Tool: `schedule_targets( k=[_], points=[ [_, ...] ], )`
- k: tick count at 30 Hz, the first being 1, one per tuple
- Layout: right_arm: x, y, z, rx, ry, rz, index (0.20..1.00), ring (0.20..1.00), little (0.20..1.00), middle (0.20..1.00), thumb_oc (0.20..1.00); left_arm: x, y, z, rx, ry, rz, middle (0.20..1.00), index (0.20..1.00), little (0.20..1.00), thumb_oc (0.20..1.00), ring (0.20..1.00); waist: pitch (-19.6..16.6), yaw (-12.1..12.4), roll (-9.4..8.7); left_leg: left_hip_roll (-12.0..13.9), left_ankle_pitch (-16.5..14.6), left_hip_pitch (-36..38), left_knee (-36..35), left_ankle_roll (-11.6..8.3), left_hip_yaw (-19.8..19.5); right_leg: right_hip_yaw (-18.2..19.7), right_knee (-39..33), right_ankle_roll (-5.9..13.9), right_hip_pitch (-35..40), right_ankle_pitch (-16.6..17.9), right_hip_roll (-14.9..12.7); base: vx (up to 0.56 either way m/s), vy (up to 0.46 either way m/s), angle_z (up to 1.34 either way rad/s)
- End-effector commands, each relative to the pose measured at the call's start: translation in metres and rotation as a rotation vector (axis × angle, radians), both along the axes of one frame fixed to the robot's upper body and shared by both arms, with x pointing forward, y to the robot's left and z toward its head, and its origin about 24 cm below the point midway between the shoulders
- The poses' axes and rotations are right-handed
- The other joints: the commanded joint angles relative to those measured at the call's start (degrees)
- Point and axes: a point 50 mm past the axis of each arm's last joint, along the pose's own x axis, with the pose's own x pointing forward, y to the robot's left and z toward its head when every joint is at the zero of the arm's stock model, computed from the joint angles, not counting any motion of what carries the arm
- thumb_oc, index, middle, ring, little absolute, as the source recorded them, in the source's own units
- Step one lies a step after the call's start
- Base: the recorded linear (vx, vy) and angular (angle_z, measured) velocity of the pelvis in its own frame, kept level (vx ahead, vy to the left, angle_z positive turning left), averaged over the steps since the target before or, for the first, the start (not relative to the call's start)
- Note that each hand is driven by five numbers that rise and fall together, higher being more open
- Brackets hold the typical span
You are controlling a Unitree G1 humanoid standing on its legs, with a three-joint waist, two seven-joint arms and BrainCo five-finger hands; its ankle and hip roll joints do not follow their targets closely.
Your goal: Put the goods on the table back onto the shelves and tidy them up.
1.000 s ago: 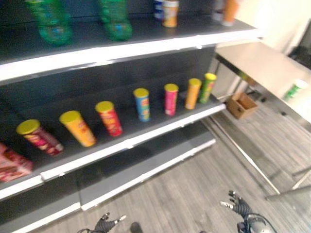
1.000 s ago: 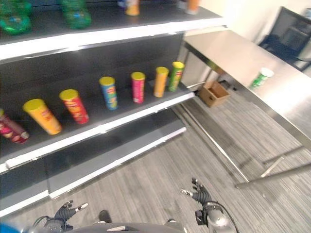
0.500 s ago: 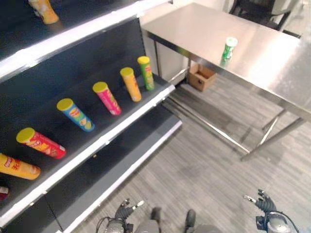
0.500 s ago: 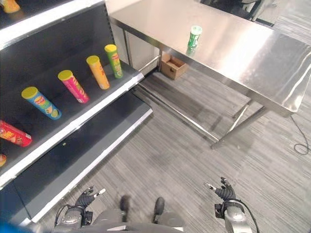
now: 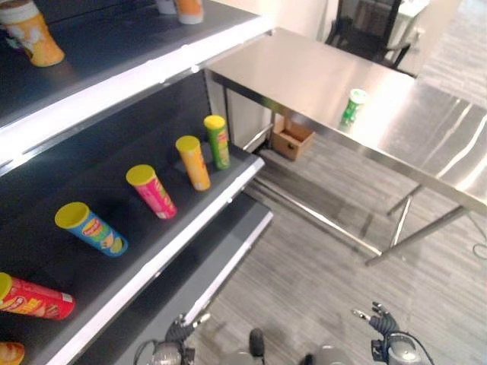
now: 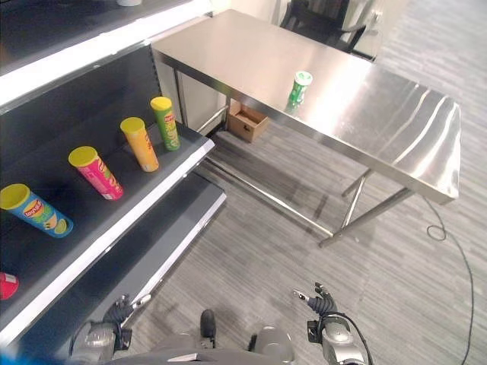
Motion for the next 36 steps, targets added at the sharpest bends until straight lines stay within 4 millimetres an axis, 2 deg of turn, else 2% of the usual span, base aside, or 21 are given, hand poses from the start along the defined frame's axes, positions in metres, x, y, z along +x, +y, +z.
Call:
schedule_targets(
  k=[1, 3, 5, 8, 13, 15, 16, 17, 18, 21, 22, 23, 24, 25, 26, 27, 28, 29, 30, 31, 36],
  points=[
    [0.024, -0.033, 0.03, -0.118, -0.161, -0.071, 1.0, 1.0, 1.0, 1.0, 1.0, -0.001, 0.001, 0.001, 0.017, -0.013, -0.003, 1.0, 1.0, 1.0, 1.0, 1.0, 0.66, 0.23, 2.78, 4.24, -4.35, -1.03, 0.21, -5.54, -1.48, -1.13, -22.73, -2.19, 9.38, 8.16, 3.21, 0.08, 0.029, 0.4],
    [0.025, -0.05, 0.043, -0.164, -0.22, -0.152, 1.0, 1.0, 1.0, 1.0, 1.0, -0.002, 0.002, 0.001, 0.018, -0.013, 0.0, 1.0, 1.0, 1.0, 1.0, 1.0, 0.13, 0.28, 3.3, 4.86, -5.25, -0.38, 0.21, -5.15, -1.65, 2.29, -35.06, -0.79, 8.98, 13.48, 2.4, 0.1, 0.013, 0.33],
    [0.031, -0.065, 0.061, -0.241, -0.295, -0.19, 1.0, 1.0, 1.0, 1.0, 1.0, -0.007, 0.005, -0.001, 0.026, 0.0, 0.029, 1.0, 1.0, 1.0, 1.0, 1.0, 0.3, 0.56, 3.2, 5.39, -6.29, 1.31, 0.21, -4.78, -1.53, 3.85, -41.52, 0.89, 7.21, 17.41, 1.21, 0.12, -0.032, 0.11],
    [0.036, -0.076, 0.079, -0.302, -0.357, -0.202, 1.0, 1.0, 1.0, 1.0, 1.0, -0.011, 0.007, -0.001, 0.029, 0.007, 0.043, 1.0, 1.0, 1.0, 1.0, 1.0, 0.95, 0.69, 2.5, 5.57, -6.94, 3.22, 0.21, -4.78, -2.04, 5.9, -43.13, 2.08, 6.43, 20.35, 1.03, 0.15, -0.123, -0.07],
    [0.043, -0.084, 0.109, -0.356, -0.481, -0.162, 1.0, 1.0, 1.0, 1.0, 1.0, -0.02, 0.016, -0.001, 0.045, 0.027, 0.061, 1.0, 1.0, 1.0, 1.0, 1.0, 0.49, 0.95, -0.76, 4.69, -7.96, 5.33, 0.21, -5.3, -4.34, 10.51, -43.14, 3.51, 7.97, 23.73, 1.94, 0.18, -0.241, 0.15],
    [0.045, -0.087, 0.121, -0.377, -0.528, -0.133, 1.0, 1.0, 1.0, 1.0, 1.0, -0.022, 0.018, -0.001, 0.043, 0.024, 0.063, 1.0, 1.0, 1.0, 1.0, 1.0, 0.11, 1.08, -1.63, 4.4, -8.37, 5.85, 0.21, -5.59, -6.12, 11.91, -43.14, 3.31, 8.81, 21.62, 2.85, 0.23, -0.368, 0.4],
    [0.054, -0.085, 0.144, -0.418, -0.612, -0.063, 1.0, 1.0, 1.0, 1.0, 1.0, -0.027, 0.017, -0.002, 0.034, 0.027, 0.072, 1.0, 1.0, 1.0, 1.0, 1.0, -0.2, 0.89, -1.98, 5.25, -8.56, 6.48, 0.21, -6.46, -7.43, 13.24, -43.14, 2.98, 9.72, 20.33, 4.1, 0.21, -0.348, 0.53],
    [0.053, -0.085, 0.144, -0.418, -0.612, -0.063, 1.0, 1.0, 1.0, 1.0, 1.0, -0.027, 0.017, -0.002, 0.034, 0.027, 0.071, 1.0, 1.0, 1.0, 1.0, 1.0, -0.17, 0.83, -1.94, 5.31, -8.58, 6.53, 0.21, -6.48, -7.51, 13.14, -43.14, 2.95, 9.81, 20.29, 4.14, 0.3, -0.535, 0.63],
    [0.057, -0.087, 0.164, -0.461, -0.682, -0.008, 1.0, 1.0, 1.0, 1.0, 1.0, -0.029, 0.017, -0.002, 0.024, 0.025, 0.077, 1.0, 1.0, 1.0, 1.0, 1.0, -1.16, 0.92, -2.03, 7.3, -8.8, 6.87, 0.21, -7.8, -8.51, 12.57, -43.14, 1.72, 10.82, 17.01, 5.58, 0.21, -0.405, 0.57],
    [0.058, -0.093, 0.199, -0.538, -0.788, 0.045, 1.0, 1.0, 1.0, 1.0, 1.0, -0.029, 0.013, -0.002, 0.0, 0.013, 0.072, 1.0, 1.0, 1.0, 1.0, 1.0, -2.76, -0.16, -1.11, 10.21, -7.93, 6.14, 0.21, -9.87, -10.29, 9.97, -43.14, -0.63, 12.2, 13.08, 7.77, 0.21, -0.437, 0.53],
    [0.061, -0.092, 0.225, -0.587, -0.879, 0.088, 1.0, 1.0, 1.0, 1.0, 1.0, -0.027, 0.01, -0.001, -0.017, -0.007, 0.061, 1.0, 1.0, 1.0, 1.0, 1.0, -3.35, -0.34, -0.5, 11.84, -7.36, 6.04, 0.21, -11.08, -10.4, 8.87, -43.14, -1.64, 13.15, 11.2, 9.16, 0.16, -0.331, 0.63],
    [0.061, -0.093, 0.225, -0.588, -0.878, 0.088, 1.0, 1.0, 1.0, 1.0, 1.0, -0.027, 0.009, -0.002, -0.018, -0.006, 0.06, 1.0, 1.0, 1.0, 1.0, 1.0, -3.38, -0.48, -0.35, 11.98, -7.39, 6.02, 0.21, -11.16, -10.58, 8.67, -43.14, -1.71, 13.22, 11.14, 9.27, 0.15, -0.386, 0.55],
    [0.064, -0.09, 0.257, -0.617, -1.001, 0.134, 1.0, 1.0, 1.0, 1.0, 1.0, -0.025, 0.005, -0.001, -0.036, -0.023, 0.058, 1.0, 1.0, 1.0, 1.0, 1.0, -3.52, -0.59, 0.04, 13.23, -6.21, 5.59, 0.21, -12.53, -10.28, 7.57, -43.14, -2.7, 13.97, 9.42, 10.3, 0.05, -0.198, 0.44],
    [0.064, -0.09, 0.257, -0.618, -1.001, 0.134, 1.0, 1.0, 1.0, 1.0, 1.0, -0.025, 0.005, -0.001, -0.037, -0.023, 0.058, 1.0, 1.0, 1.0, 1.0, 1.0, -3.5, -0.71, 0.14, 13.31, -6.2, 5.57, 0.21, -12.6, -10.43, 7.41, -43.14, -2.75, 14.03, 9.37, 10.37, 0.06, -0.277, 0.43],
    [0.064, -0.09, 0.271, -0.641, -1.047, 0.147, 1.0, 1.0, 1.0, 1.0, 1.0, -0.023, 0.003, -0.001, -0.046, -0.031, 0.058, 1.0, 1.0, 1.0, 1.0, 1.0, -3.46, -0.84, 0.19, 13.86, -5.49, 5.17, 0.21, -13.35, -10.29, 6.76, -43.14, -3.06, 14.34, 8.77, 10.66, 0.03, -0.199, 0.35],
    [0.06, -0.095, 0.292, -0.674, -1.128, 0.135, 1.0, 1.0, 1.0, 1.0, 1.0, -0.024, 0.0, -0.002, -0.061, -0.027, 0.047, 1.0, 1.0, 1.0, 1.0, 1.0, -3.48, -1.3, 0.3, 14.68, -4.51, 4.26, 0.21, -14.11, -8.66, 4.89, -43.14, -3.59, 15.1, 7.63, 10.79, 0.03, -0.236, 0.45],
    [0.061, -0.099, 0.301, -0.724, -1.131, 0.129, 1.0, 1.0, 1.0, 1.0, 1.0, -0.026, -0.001, -0.003, -0.065, -0.019, 0.044, 1.0, 1.0, 1.0, 1.0, 1.0, -3.41, -1.63, 0.17, 14.98, -3.89, 3.88, 0.21, -14.24, -6.46, 3.93, -43.14, -3.62, 15.4, 7.3, 10.6, 0.01, -0.172, 0.46],
    [0.061, -0.103, 0.31, -0.778, -1.13, 0.134, 1.0, 1.0, 1.0, 1.0, 1.0, -0.025, -0.001, -0.003, -0.066, -0.019, 0.042, 1.0, 1.0, 1.0, 1.0, 1.0, -3.31, -2.08, 0.15, 15.35, -3.42, 3.59, 0.21, -14.36, -3.08, 2.97, -43.14, -3.71, 15.8, 6.79, 10.35, -0.04, -0.106, 0.65],
    [0.059, -0.117, 0.322, -0.884, -1.081, 0.128, 1.0, 1.0, 1.0, 1.0, 1.0, -0.024, -0.001, -0.003, -0.062, -0.014, 0.033, 1.0, 1.0, 1.0, 1.0, 1.0, -3.03, -2.82, -0.17, 15.98, -2.37, 2.71, 0.63, -13.49, 3.1, 1.4, -43.14, -4.05, 16.43, 6.36, 10.06, -0.04, -0.081, 0.74],
    [0.06, -0.124, 0.327, -0.933, -1.044, 0.121, 1.0, 1.0, 1.0, 1.0, 1.0, -0.026, -0.001, -0.004, -0.064, -0.007, 0.025, 1.0, 1.0, 1.0, 1.0, 1.0, -3.08, -2.87, -0.01, 16.16, -2.1, 2.73, 0.24, -13.43, 4.93, 1.18, -43.14, -4.12, 16.64, 6.2, 10.24, -0.03, -0.079, 0.87],
    [0.081, -0.149, 0.325, -0.938, -0.915, 0.091, 1.0, 1.0, 1.0, 1.0, 1.0, -0.031, 0.004, -0.004, -0.05, 0.022, 0.0, 1.0, 1.0, 1.0, 1.0, 1.0, -3.31, -1.81, 0.99, 16.74, -2.12, 3.74, 0.21, -14.01, 6.21, 1.45, -43.14, -4.56, 17.64, 5.51, 10.98, 0.05, -0.043, 0.24]
  ],
)
